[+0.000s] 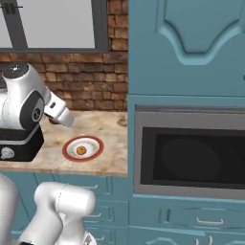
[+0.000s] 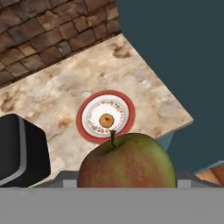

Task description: Pick the apple and tangerine from the fridge and place them on the plate next to the blender to make a fruit smoothie.

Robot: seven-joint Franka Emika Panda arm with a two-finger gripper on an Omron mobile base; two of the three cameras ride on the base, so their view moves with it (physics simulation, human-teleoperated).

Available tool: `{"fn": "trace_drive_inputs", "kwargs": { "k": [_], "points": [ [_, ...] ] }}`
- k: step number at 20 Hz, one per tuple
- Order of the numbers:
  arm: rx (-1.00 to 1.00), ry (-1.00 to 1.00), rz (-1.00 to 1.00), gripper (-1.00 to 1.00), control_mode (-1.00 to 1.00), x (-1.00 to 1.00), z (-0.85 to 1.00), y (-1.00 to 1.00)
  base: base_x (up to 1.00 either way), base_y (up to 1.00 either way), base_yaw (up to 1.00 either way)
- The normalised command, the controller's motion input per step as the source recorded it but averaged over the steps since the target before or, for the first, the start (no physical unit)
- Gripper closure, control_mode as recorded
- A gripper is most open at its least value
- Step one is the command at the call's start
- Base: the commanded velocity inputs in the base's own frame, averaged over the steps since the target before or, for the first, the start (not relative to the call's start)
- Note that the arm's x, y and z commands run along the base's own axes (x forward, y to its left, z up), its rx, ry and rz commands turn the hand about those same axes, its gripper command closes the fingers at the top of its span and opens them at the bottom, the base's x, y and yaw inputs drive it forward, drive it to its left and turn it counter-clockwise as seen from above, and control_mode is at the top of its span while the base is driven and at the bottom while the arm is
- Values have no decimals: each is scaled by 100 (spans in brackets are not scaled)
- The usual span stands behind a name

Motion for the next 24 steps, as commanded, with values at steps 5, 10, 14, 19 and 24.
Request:
{"fn": "trace_drive_inputs", "kwargs": {
  "k": [5, 10, 14, 19, 24],
  "points": [
    [2, 34, 0, 100, -100, 61, -64, -1, 0, 0, 0],
    [0, 18, 0, 100, -100, 65, -75, 0, 0, 0, 0],
    [0, 12, 0, 100, -100, 65, -75, 1, 0, 0, 0],
    [0, 1, 0, 100, -100, 49, -73, 6, 0, 0, 0],
    [0, -1, 0, 100, -100, 31, -77, 22, 0, 0, 0]
  ]
}}
